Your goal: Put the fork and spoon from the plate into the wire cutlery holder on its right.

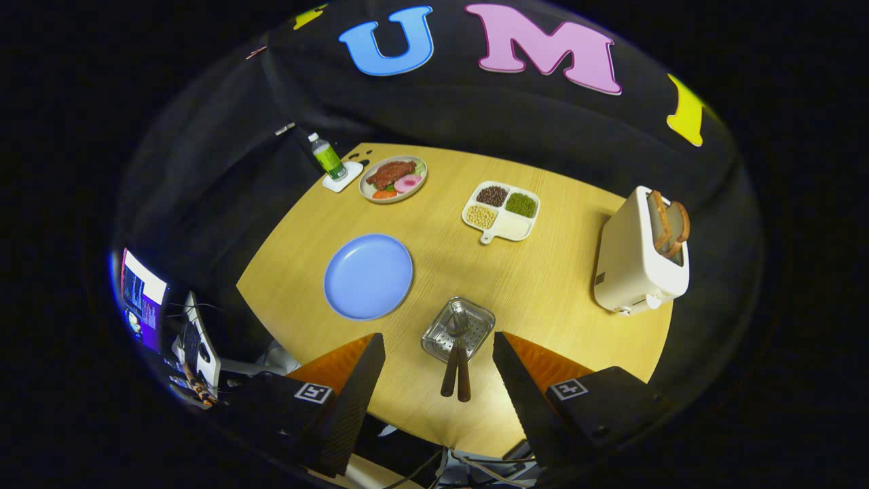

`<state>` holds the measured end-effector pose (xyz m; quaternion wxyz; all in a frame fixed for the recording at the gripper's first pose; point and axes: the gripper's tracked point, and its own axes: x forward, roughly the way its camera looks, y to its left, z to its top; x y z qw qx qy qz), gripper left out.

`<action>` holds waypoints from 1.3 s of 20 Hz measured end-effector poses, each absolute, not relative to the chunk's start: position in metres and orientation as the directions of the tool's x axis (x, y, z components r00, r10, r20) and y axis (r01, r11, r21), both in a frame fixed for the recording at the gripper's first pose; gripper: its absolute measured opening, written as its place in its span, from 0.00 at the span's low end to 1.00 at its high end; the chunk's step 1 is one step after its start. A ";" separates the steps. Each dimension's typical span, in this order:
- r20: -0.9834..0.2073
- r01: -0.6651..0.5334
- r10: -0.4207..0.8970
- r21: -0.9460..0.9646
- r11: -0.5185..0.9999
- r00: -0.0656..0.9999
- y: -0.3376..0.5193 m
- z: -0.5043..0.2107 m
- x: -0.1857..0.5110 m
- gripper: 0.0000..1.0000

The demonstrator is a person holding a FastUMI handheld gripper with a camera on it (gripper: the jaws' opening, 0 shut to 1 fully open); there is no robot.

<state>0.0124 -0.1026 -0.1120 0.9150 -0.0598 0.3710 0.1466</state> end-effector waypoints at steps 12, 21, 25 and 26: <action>-0.138 -0.061 0.054 -0.045 0.997 0.989 -0.126 0.019 -0.014 1.00; -0.083 -0.031 0.030 -0.012 0.999 0.996 -0.129 0.034 -0.021 1.00; -0.098 -0.043 0.041 -0.020 0.999 0.994 -0.121 0.032 -0.020 1.00; -0.099 -0.050 0.048 -0.025 0.998 0.994 -0.119 0.032 -0.020 1.00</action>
